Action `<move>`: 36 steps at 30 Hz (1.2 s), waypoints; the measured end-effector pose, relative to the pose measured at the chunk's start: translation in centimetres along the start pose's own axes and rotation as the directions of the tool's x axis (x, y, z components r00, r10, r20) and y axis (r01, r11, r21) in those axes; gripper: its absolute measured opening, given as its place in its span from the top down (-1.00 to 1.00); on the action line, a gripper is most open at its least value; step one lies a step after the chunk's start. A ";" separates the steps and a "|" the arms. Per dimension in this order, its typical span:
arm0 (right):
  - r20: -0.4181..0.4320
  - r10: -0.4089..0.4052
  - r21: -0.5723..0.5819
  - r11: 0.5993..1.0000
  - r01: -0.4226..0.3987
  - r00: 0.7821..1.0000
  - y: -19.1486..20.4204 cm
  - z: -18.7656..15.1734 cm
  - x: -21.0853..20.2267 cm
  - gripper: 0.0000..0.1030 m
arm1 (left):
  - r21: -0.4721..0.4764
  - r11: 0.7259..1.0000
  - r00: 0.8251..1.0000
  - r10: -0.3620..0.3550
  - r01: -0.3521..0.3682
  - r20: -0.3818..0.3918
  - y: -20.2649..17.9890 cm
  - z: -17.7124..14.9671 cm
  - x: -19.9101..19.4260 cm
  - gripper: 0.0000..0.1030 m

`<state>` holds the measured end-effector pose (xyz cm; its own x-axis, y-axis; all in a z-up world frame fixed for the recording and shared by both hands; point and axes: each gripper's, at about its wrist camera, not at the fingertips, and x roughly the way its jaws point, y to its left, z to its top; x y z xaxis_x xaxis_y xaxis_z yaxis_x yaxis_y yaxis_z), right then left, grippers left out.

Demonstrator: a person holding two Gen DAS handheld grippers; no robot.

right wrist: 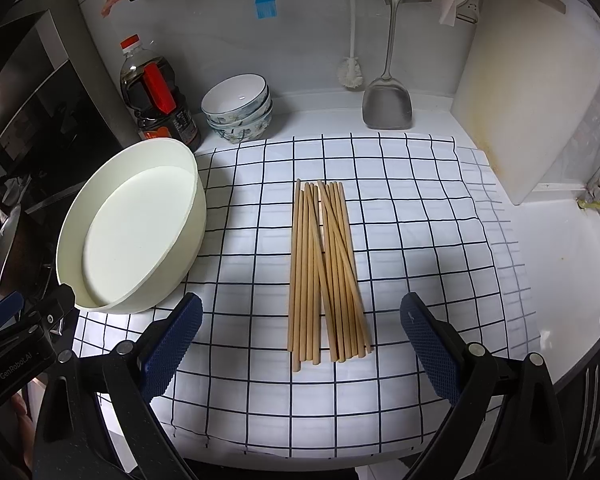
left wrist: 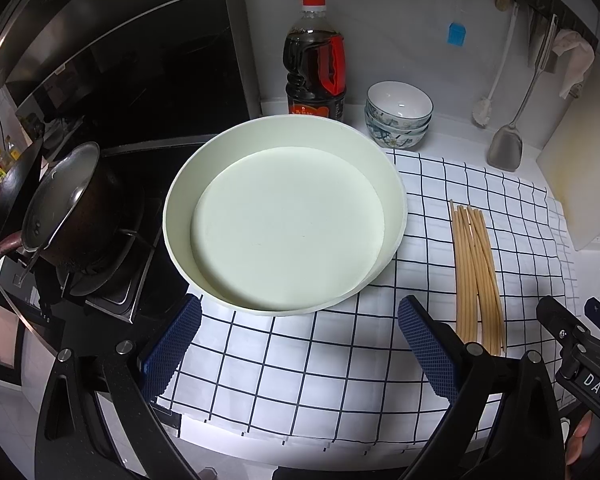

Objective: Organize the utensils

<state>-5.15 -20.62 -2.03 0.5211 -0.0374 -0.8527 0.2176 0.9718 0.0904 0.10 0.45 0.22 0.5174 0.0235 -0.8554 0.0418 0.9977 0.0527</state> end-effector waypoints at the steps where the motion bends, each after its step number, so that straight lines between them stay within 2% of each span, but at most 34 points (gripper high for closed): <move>1: -0.001 0.000 0.001 1.000 0.000 1.000 0.0 0.0 0.0 -0.84 | 0.000 1.000 1.000 0.000 0.000 0.000 0.0 0.0 0.0 -0.88; 9: -0.011 0.012 0.026 1.000 -0.011 1.000 -0.2 -0.8 0.3 -0.84 | 0.065 0.996 0.998 -0.059 0.059 0.000 -1.1 -0.4 0.5 -0.88; 14: -0.040 -0.039 0.035 0.999 0.040 0.998 -1.4 -2.1 1.3 -0.84 | 0.143 0.984 0.994 -0.109 0.107 0.007 -2.4 -0.8 1.1 -0.88; 17: -0.050 -0.038 0.067 0.997 0.041 0.998 -2.7 -3.2 1.7 -0.84 | 0.173 0.976 0.991 -0.133 0.130 0.009 -3.2 -1.2 1.9 -0.88; 21: -0.044 -0.029 0.089 0.995 0.033 0.999 -4.5 -4.3 1.9 -0.84 | 0.202 0.959 0.979 -0.203 0.199 -0.001 -4.9 -1.8 2.7 -0.88; 25: -0.010 -0.032 0.092 0.995 0.032 0.999 -6.9 -5.0 1.8 -0.84 | 0.224 0.946 0.970 -0.244 0.235 0.013 -7.2 -2.7 2.8 -0.88; 30: 0.000 -0.010 0.063 0.998 0.010 1.000 -10.3 -5.2 3.5 -0.84 | 0.217 0.952 0.973 -0.228 0.214 0.040 -10.3 -3.8 4.2 -0.88; 33: -0.036 0.028 0.025 0.999 -0.027 0.999 -11.3 -5.2 6.0 -0.84 | 0.168 0.968 0.980 -0.197 0.188 0.038 -11.5 -4.1 5.7 -0.88; 36: -0.032 0.062 -0.015 0.998 -0.063 0.998 -11.8 -5.0 8.6 -0.84 | 0.105 0.981 0.985 -0.169 0.165 0.029 -11.8 -4.5 7.3 -0.88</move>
<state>-7.35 -31.28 -12.99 0.5070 0.0308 -0.8614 0.1718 0.9757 0.1360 -0.47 -10.89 -8.94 0.5277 -0.1474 -0.8365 0.2163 0.9757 -0.0355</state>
